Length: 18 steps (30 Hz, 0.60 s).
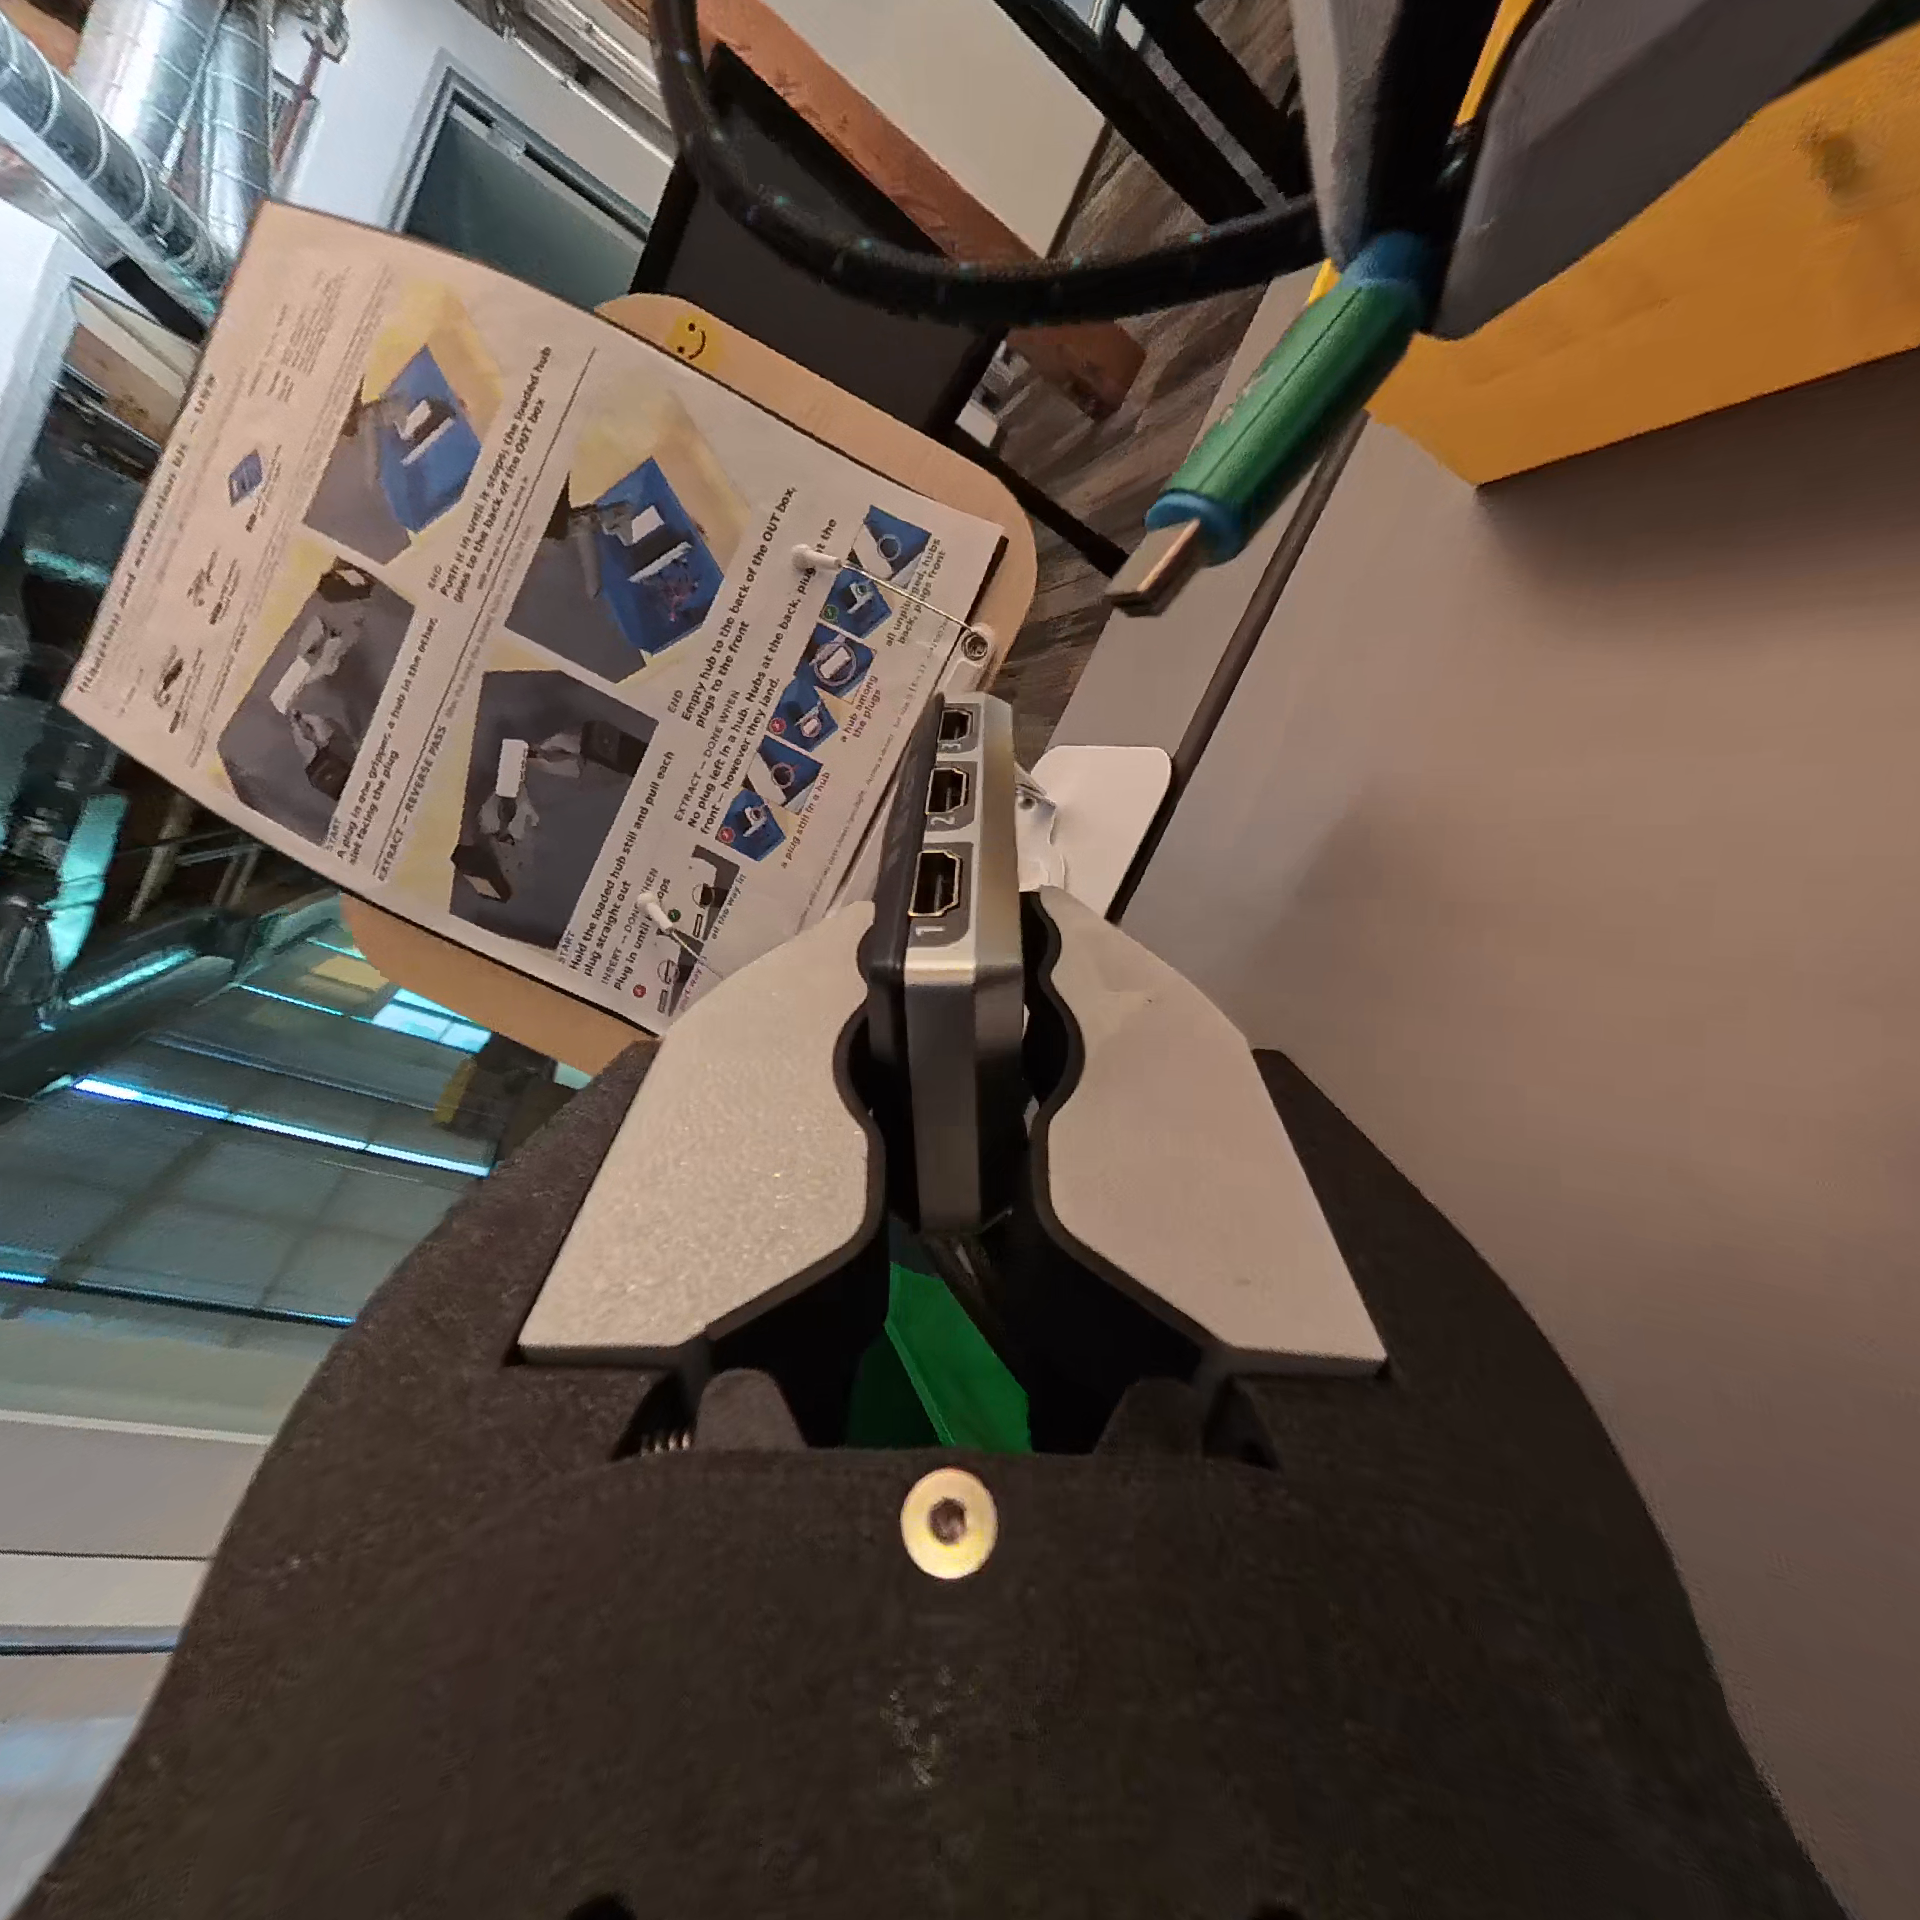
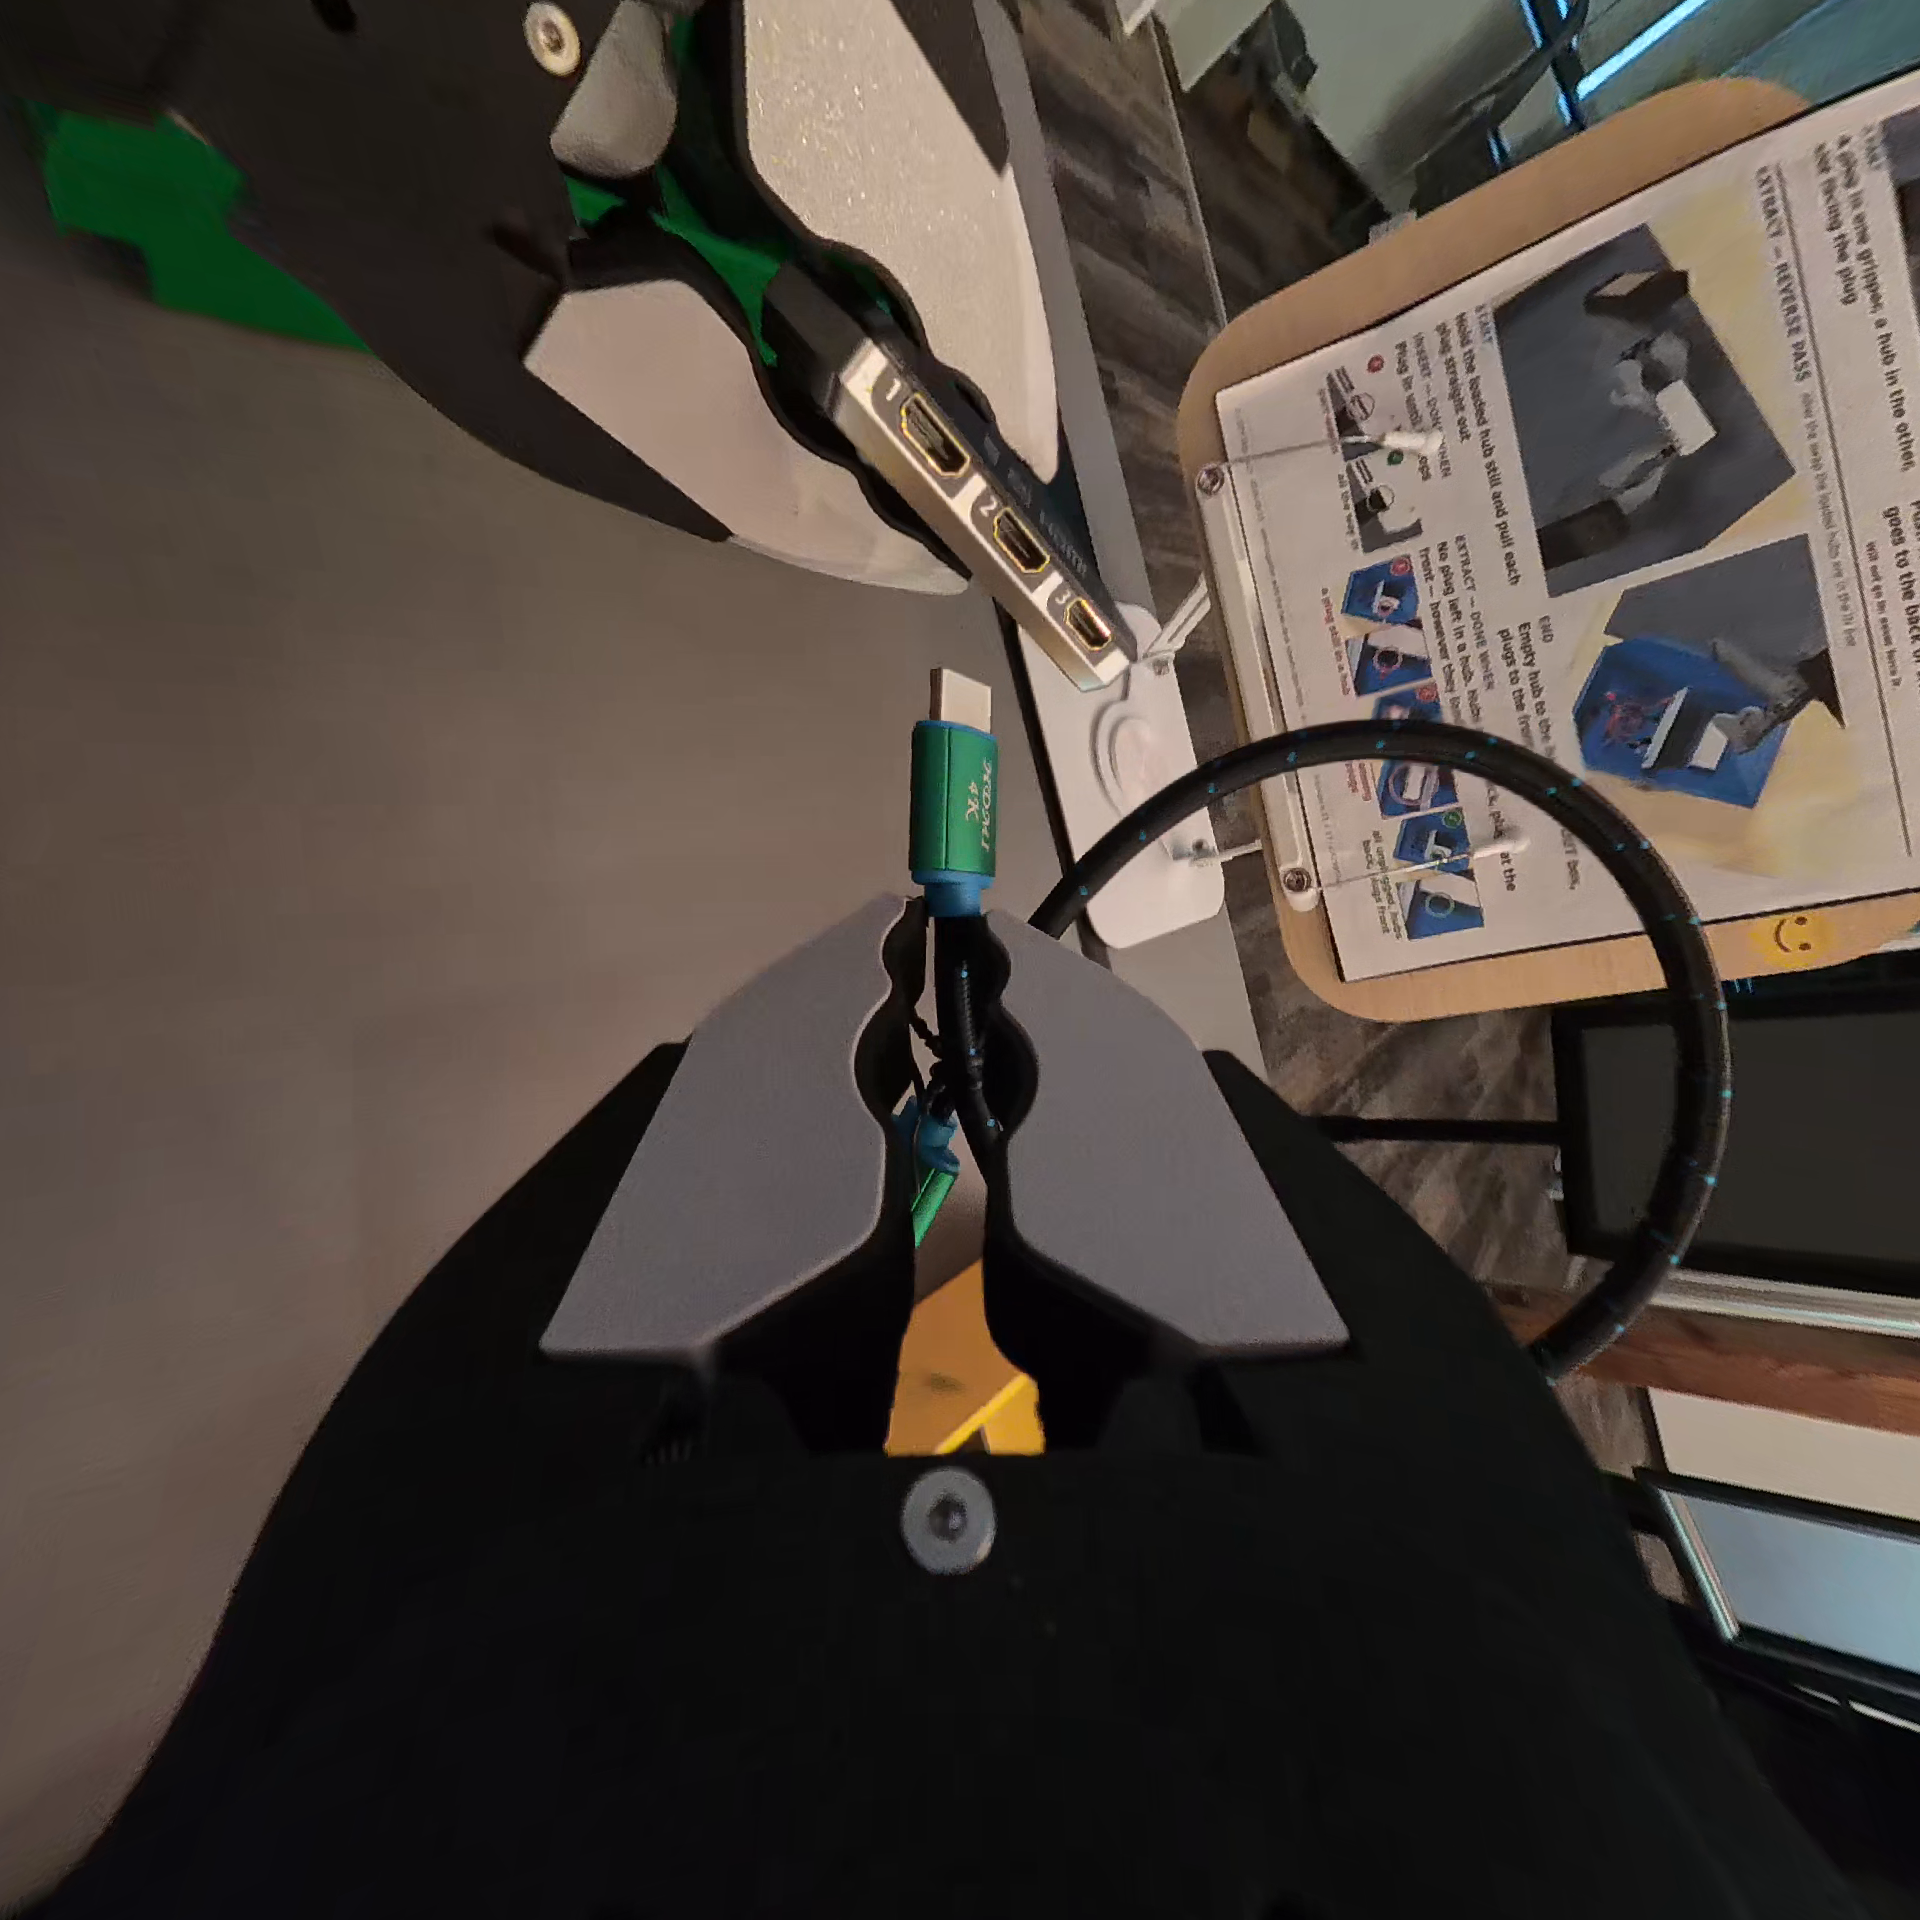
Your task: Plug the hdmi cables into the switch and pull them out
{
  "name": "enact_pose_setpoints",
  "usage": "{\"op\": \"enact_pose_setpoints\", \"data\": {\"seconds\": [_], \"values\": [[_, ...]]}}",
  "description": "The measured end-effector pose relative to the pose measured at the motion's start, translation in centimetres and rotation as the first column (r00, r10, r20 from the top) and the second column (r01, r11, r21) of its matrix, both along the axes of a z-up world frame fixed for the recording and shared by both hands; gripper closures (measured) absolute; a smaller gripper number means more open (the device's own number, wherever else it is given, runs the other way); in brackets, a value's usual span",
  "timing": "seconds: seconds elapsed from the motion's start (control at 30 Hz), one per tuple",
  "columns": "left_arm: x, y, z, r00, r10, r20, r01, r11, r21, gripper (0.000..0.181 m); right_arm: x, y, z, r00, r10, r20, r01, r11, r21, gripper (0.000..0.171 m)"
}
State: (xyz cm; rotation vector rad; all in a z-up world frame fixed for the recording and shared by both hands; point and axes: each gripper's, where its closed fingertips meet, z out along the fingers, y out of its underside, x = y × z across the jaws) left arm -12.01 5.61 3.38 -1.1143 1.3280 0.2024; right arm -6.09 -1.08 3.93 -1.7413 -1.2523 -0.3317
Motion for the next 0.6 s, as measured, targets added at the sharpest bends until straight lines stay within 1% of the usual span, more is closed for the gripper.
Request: {"op": "enact_pose_setpoints", "data": {"seconds": [0.33,0.6], "values": [[1.6,-1.0,-1.1,0.993,0.041,-0.106,-0.021,0.981,0.191,0.159,0.7,1.2,-1.4,0.996,-0.084,0.029,0.085,0.996,-0.036,0.162],[2.3,-1.2,-2.4,0.979,0.062,-0.193,-0.013,0.969,0.246,0.159,0.8,0.8,-2.8,0.993,-0.083,0.079,0.091,0.991,-0.102,0.163]]}}
